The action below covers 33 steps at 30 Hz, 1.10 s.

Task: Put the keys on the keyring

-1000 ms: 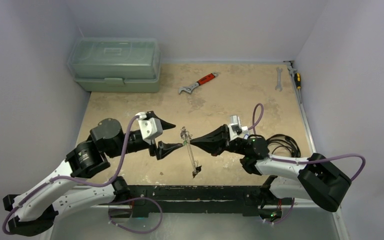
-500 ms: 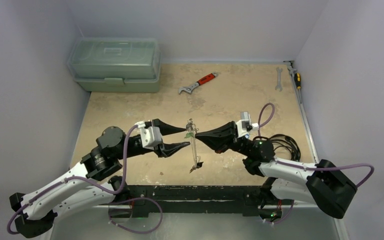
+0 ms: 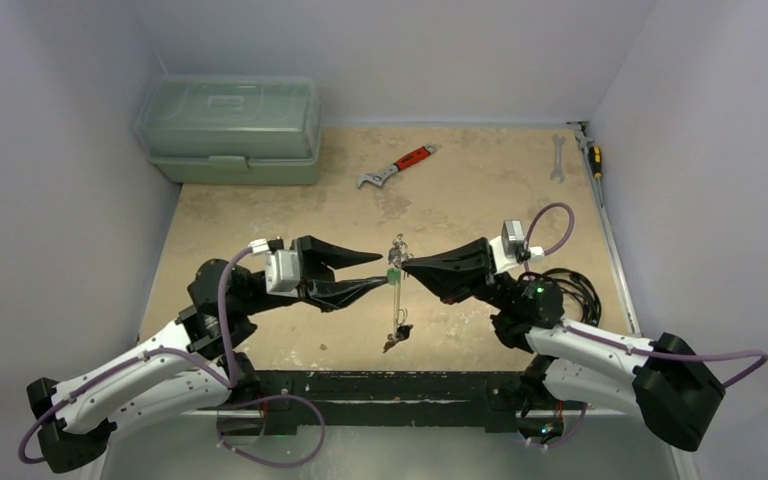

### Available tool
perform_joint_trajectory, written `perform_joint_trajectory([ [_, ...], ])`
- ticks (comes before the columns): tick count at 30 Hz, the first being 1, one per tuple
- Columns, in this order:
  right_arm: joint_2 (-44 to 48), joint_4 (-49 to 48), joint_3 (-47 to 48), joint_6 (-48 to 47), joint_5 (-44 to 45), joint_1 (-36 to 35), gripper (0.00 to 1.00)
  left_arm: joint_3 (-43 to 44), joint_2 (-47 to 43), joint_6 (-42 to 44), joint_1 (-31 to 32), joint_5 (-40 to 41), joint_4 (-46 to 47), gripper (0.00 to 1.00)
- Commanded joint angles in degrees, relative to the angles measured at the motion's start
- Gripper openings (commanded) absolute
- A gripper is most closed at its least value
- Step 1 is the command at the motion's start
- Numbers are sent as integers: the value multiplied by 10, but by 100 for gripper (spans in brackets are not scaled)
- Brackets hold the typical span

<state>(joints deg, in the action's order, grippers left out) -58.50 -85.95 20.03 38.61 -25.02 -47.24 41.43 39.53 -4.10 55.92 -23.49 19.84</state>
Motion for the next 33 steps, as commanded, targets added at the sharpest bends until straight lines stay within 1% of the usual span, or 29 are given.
perform_joint_trajectory([
  [1, 14, -197, 43, 17, 19, -2, 0, -3, 15, -38, 2, -26, 91, 35],
  [5, 16, -197, 56, 24, 14, -2, 0, -6, 37, -53, 2, -30, 124, 32],
  [14, 25, -197, 66, 27, 7, -2, 0, -1, 73, -69, 2, -28, 164, 30],
  [20, 28, -197, 73, 30, 0, -2, 0, 3, 88, -79, 2, -31, 177, 22],
  [25, 27, -197, 75, 34, -5, -2, 0, 8, 111, -90, 2, -39, 202, 19],
  [27, 27, -197, 76, 36, -7, -2, 0, 8, 118, -91, 2, -42, 212, 16],
  [32, 31, -197, 77, 38, -11, -2, 0, 12, 133, -93, 2, -43, 222, 1],
  [33, 31, -196, 76, 39, -11, -2, 0, 13, 135, -92, 2, -43, 223, 0],
])
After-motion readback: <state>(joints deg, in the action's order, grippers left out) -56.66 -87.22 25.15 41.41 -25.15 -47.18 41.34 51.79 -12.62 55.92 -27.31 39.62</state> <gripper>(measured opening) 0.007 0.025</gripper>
